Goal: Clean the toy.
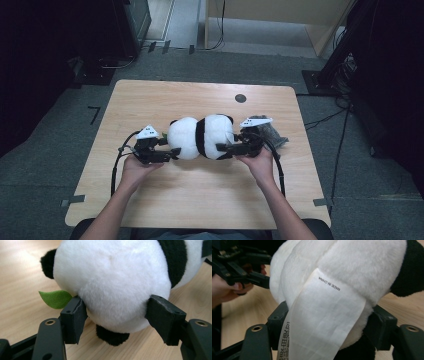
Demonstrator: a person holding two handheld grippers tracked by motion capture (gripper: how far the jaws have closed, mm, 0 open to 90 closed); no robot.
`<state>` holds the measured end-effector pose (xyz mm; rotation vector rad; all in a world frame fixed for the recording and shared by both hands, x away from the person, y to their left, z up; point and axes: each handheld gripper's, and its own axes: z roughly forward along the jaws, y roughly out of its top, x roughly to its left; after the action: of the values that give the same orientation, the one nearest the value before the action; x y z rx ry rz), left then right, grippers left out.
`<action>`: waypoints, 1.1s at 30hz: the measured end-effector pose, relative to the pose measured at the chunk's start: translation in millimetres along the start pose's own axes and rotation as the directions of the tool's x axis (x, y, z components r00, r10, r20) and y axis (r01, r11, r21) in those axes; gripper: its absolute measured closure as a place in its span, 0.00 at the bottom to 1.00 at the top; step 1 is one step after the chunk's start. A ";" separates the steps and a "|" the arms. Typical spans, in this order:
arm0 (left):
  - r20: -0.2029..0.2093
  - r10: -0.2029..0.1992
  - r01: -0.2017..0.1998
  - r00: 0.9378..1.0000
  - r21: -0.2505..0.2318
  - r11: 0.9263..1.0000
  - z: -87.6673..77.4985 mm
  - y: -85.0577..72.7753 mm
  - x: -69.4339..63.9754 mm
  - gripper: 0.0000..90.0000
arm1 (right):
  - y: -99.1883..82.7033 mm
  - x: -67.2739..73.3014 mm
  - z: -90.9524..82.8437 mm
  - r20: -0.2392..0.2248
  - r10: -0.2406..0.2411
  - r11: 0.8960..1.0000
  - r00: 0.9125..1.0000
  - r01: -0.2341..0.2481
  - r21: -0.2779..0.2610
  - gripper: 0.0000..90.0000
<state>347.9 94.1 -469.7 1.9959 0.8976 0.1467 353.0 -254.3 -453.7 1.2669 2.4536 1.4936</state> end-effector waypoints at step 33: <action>0.023 -0.085 0.086 0.996 -0.040 0.996 2.9 5.4 -0.7 0.35 | 12.3 25.0 -21.9 0.337 -0.251 0.939 0.907 0.313 -0.141 0.61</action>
<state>351.5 89.9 -467.0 1.9149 0.9571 0.0942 335.4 -252.1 -423.0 0.9734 2.1207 1.2992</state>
